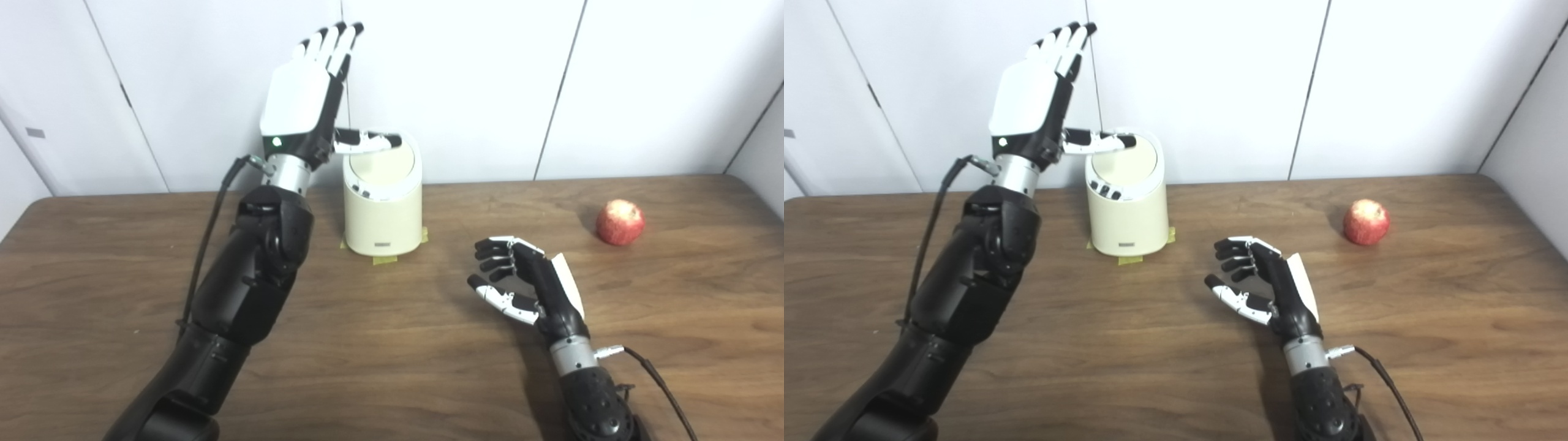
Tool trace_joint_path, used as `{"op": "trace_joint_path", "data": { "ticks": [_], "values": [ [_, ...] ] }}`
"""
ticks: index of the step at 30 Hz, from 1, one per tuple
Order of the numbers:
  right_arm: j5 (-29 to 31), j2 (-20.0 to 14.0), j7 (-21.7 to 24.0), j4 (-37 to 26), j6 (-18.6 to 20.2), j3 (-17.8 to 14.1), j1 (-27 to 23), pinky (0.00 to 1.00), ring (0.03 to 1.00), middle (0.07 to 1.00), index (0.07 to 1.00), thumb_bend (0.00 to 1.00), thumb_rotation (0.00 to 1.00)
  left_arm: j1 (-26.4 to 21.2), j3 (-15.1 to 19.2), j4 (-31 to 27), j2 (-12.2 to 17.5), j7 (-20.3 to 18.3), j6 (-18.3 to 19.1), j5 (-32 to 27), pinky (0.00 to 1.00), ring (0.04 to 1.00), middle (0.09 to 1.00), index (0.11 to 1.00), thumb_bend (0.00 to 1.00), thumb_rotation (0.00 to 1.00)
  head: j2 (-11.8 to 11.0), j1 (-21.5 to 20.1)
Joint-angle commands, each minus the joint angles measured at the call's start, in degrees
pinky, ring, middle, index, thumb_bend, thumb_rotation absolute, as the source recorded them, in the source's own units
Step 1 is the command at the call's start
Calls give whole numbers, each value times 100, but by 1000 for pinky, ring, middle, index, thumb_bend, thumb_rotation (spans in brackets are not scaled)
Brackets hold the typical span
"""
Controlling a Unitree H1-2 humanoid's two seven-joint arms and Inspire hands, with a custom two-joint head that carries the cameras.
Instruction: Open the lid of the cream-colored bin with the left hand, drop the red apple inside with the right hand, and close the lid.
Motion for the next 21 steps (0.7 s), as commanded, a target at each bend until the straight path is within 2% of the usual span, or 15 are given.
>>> {"op": "trace_joint_path", "data": {
  "ticks": [1,11,17,21],
  "values": [
    [-35,15,-72,-109,-87,5,-81,514,600,637,633,278,196,-378,74,101,58,163,-4,46,1000,1000,995,978,944,352,5,-9],
    [-37,14,-31,-183,27,8,-62,513,601,638,633,283,210,-463,192,815,62,277,22,-100,1000,1000,995,966,919,312,20,-13],
    [-41,20,-38,-214,83,26,-46,515,603,641,637,288,223,-588,76,1254,68,641,4,41,1000,1000,982,960,976,267,24,-25],
    [-49,29,-31,-233,115,41,-44,516,604,642,638,283,222,-643,46,1468,10,859,111,61,1000,1000,967,932,939,314,25,-40]
  ]
}}
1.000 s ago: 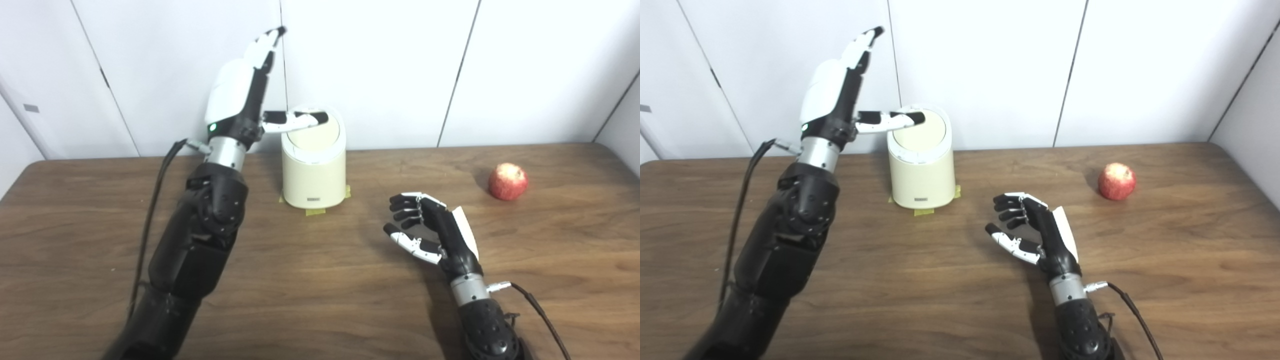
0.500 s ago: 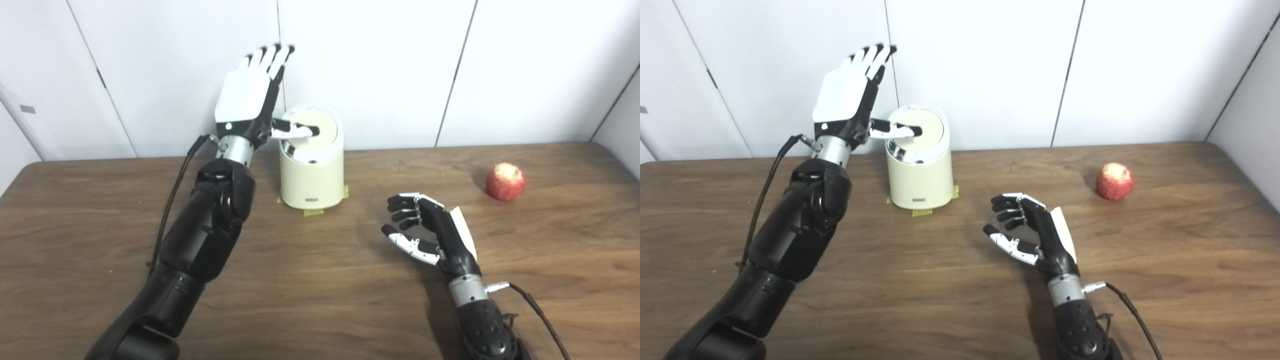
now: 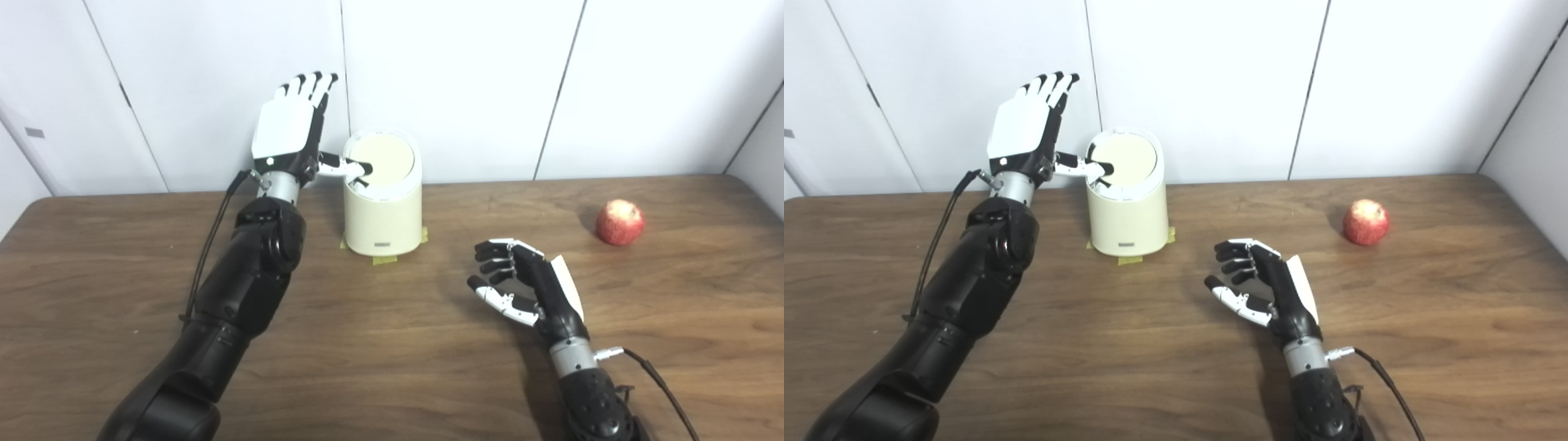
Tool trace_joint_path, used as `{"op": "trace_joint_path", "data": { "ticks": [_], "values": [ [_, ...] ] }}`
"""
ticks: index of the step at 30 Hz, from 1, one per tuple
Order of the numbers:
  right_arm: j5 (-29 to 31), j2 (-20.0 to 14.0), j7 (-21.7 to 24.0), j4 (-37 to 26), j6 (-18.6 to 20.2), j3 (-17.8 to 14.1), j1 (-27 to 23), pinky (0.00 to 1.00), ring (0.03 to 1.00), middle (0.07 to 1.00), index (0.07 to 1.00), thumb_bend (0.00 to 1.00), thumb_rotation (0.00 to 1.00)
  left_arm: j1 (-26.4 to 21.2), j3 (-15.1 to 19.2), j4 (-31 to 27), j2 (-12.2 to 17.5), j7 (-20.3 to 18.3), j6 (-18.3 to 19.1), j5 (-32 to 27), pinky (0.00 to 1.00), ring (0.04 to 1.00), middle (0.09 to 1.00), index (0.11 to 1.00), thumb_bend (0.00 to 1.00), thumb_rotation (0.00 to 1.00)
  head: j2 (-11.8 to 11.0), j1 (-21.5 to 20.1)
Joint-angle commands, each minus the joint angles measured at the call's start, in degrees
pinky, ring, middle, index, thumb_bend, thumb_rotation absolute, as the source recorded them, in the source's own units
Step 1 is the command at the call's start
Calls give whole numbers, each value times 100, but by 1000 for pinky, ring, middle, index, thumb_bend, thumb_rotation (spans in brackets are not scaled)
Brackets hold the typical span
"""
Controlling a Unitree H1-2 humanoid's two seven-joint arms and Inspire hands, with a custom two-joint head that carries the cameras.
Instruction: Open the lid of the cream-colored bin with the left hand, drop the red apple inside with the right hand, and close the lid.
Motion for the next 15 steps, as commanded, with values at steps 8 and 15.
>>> {"op": "trace_joint_path", "data": {
  "ticks": [8,15],
  "values": [
    [-72,47,-53,-234,14,50,-68,515,604,641,635,278,200,-474,-69,147,-85,188,308,49,1000,984,953,929,714,650,19,-28],
    [0,77,-40,-207,14,32,-73,523,606,642,633,287,190,-507,-124,92,-150,129,346,-37,1000,974,946,934,667,854,20,-32]
  ]
}}
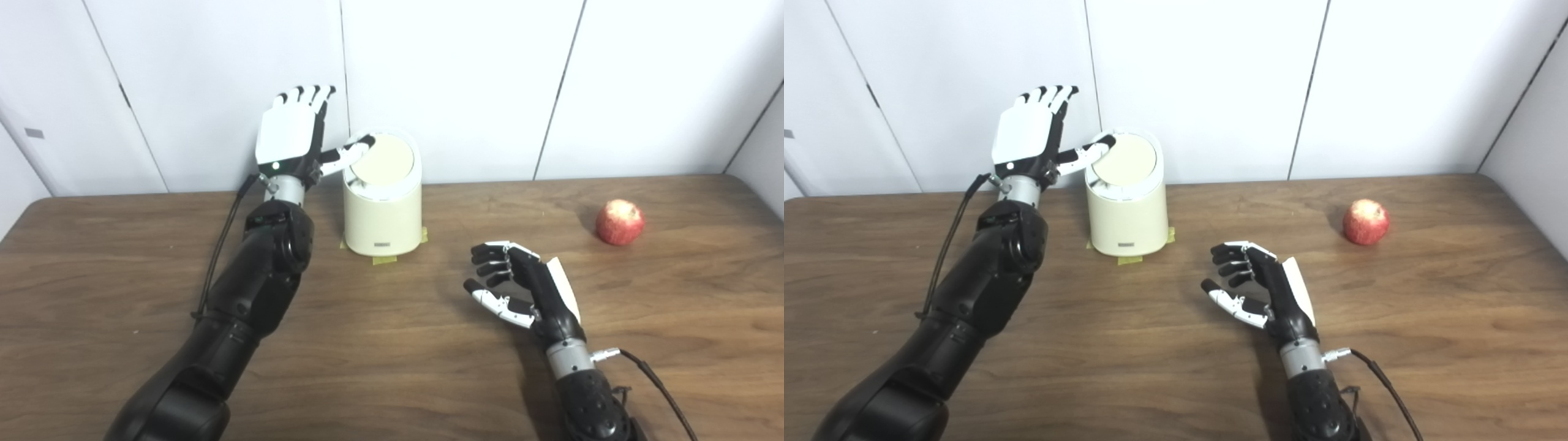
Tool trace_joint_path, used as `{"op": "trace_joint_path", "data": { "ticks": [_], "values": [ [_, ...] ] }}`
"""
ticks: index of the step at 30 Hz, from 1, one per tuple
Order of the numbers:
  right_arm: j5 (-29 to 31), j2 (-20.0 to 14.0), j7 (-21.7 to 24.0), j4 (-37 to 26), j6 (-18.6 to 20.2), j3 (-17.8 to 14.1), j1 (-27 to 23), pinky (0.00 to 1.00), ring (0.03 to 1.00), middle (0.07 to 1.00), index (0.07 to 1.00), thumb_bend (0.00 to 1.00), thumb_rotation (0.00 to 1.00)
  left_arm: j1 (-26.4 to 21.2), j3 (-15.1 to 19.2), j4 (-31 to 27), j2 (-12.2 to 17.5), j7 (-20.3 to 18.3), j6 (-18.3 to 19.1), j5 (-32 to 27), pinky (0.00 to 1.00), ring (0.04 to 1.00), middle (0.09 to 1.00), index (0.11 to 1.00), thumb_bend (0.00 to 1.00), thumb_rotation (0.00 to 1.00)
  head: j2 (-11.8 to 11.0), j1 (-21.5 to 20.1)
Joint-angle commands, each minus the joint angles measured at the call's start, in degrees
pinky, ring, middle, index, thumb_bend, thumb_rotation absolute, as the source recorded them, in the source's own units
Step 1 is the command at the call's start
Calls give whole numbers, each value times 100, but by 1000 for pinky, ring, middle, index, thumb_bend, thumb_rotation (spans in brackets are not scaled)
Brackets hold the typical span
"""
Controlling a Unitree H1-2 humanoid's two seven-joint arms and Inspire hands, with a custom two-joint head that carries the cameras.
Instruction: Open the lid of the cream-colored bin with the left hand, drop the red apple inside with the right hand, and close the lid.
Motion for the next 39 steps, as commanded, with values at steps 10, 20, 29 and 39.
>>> {"op": "trace_joint_path", "data": {
  "ticks": [10,20,29,39],
  "values": [
    [19,67,-82,-109,-117,-9,-124,520,604,639,628,290,196,-432,-126,-238,14,46,-36,21,1000,972,948,936,863,573,1,-18],
    [-110,54,-99,-140,-93,16,-130,511,595,633,624,280,201,-450,-367,-219,86,28,127,324,1000,977,953,927,1000,367,17,-14],
    [-147,35,-119,-75,-154,21,-147,512,597,635,627,282,210,-562,-1096,-12,465,96,261,1212,1000,1000,976,964,1000,229,8,-13],
    [-141,48,-102,-103,-101,25,-139,516,600,639,630,280,205,-528,-1237,218,623,-21,270,1387,1000,1000,985,972,1000,199,8,-18]
  ]
}}
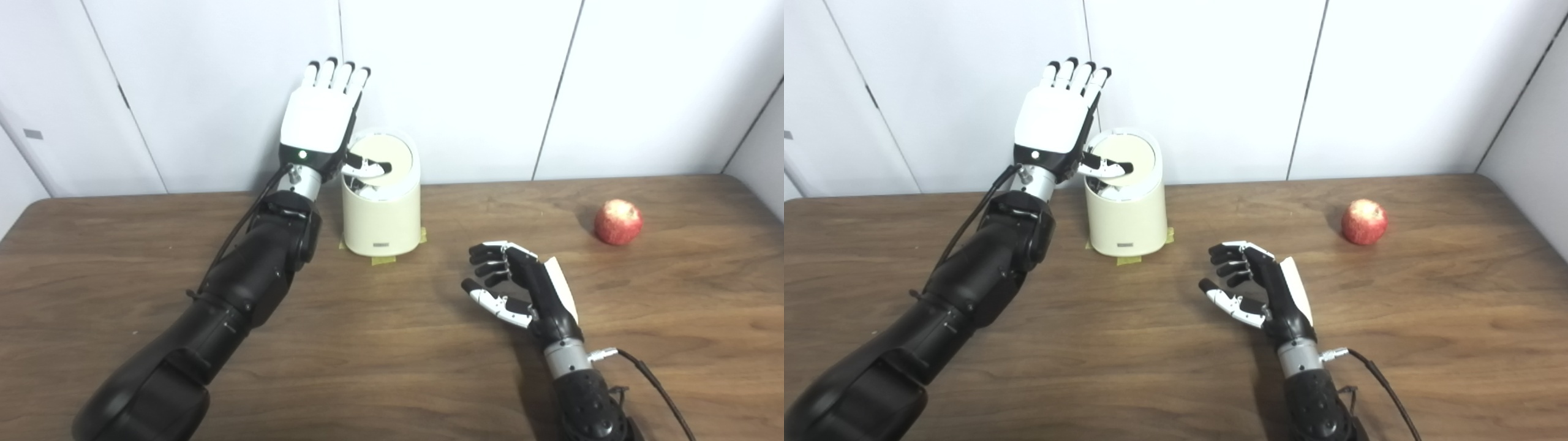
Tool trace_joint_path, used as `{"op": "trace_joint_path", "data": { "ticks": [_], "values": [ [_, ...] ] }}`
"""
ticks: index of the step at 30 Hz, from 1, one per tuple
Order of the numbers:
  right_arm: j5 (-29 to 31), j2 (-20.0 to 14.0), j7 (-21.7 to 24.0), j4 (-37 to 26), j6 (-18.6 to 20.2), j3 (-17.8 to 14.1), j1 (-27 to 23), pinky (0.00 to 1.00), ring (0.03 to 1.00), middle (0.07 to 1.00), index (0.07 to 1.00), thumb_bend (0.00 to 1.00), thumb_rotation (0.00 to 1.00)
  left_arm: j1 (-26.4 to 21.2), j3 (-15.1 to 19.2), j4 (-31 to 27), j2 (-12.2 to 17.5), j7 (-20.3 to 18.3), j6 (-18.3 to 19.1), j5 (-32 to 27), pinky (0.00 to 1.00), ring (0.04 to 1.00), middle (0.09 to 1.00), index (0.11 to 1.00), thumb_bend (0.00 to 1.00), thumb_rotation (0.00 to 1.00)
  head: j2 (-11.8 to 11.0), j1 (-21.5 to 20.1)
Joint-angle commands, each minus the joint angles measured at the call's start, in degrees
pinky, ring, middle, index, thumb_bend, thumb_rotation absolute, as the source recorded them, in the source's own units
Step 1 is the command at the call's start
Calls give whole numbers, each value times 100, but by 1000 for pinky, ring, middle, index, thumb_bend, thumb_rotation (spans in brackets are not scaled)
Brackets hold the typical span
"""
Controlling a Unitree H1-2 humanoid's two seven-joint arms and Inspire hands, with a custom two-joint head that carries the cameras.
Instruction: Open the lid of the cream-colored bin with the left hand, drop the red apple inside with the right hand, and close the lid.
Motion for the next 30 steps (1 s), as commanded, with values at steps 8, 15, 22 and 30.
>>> {"op": "trace_joint_path", "data": {
  "ticks": [8,15,22,30],
  "values": [
    [-13,38,-76,-141,-82,-7,-121,510,594,632,625,286,189,-128,97,214,185,67,-48,-44,1000,1000,979,968,1000,236,18,4],
    [-22,-5,-77,-104,-174,-2,-127,507,592,630,624,278,183,121,1227,-926,-290,-861,67,-1712,1000,993,960,938,591,962,24,14],
    [-72,3,-101,-109,-140,-4,-122,508,593,631,623,276,202,518,2518,-2582,-1031,-1273,20,-3608,808,900,925,931,626,1000,13,-5],
    [-80,-12,-50,-305,-17,-18,-81,521,601,639,633,276,234,1456,2746,-3962,-895,-1293,-440,-3924,850,888,887,888,509,1000,17,17]
  ]
}}
